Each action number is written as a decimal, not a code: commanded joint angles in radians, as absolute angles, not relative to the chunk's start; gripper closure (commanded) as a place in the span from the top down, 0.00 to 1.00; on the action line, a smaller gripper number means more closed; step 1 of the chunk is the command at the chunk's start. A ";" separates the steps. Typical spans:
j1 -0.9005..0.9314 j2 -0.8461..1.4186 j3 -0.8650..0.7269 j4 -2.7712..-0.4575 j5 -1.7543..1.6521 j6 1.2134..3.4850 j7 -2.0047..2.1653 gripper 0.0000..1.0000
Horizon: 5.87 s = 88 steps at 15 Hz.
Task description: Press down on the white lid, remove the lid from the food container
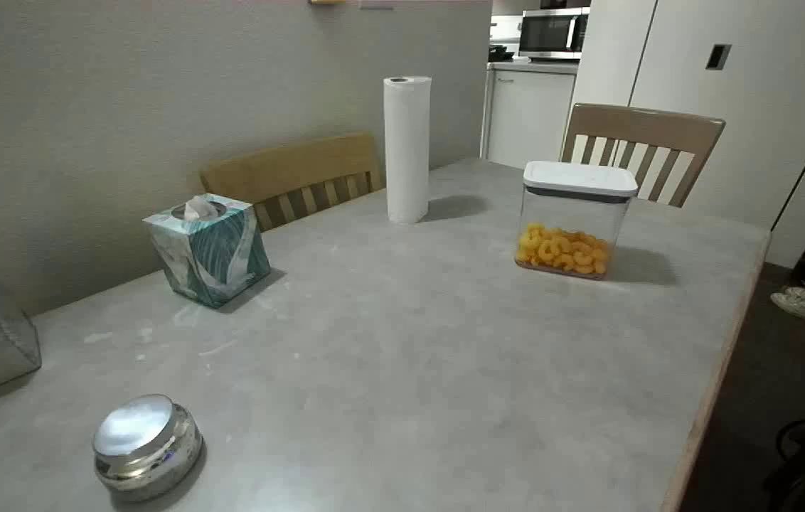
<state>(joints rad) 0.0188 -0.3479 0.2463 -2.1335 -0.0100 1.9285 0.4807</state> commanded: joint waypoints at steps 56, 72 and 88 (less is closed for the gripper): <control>-0.080 0.059 -0.216 -2.228 0.272 2.225 -0.888 1.00; -0.210 0.189 -0.182 -2.073 0.286 2.217 -1.002 0.31; -0.260 0.402 -0.100 -1.912 0.295 2.201 -1.008 0.00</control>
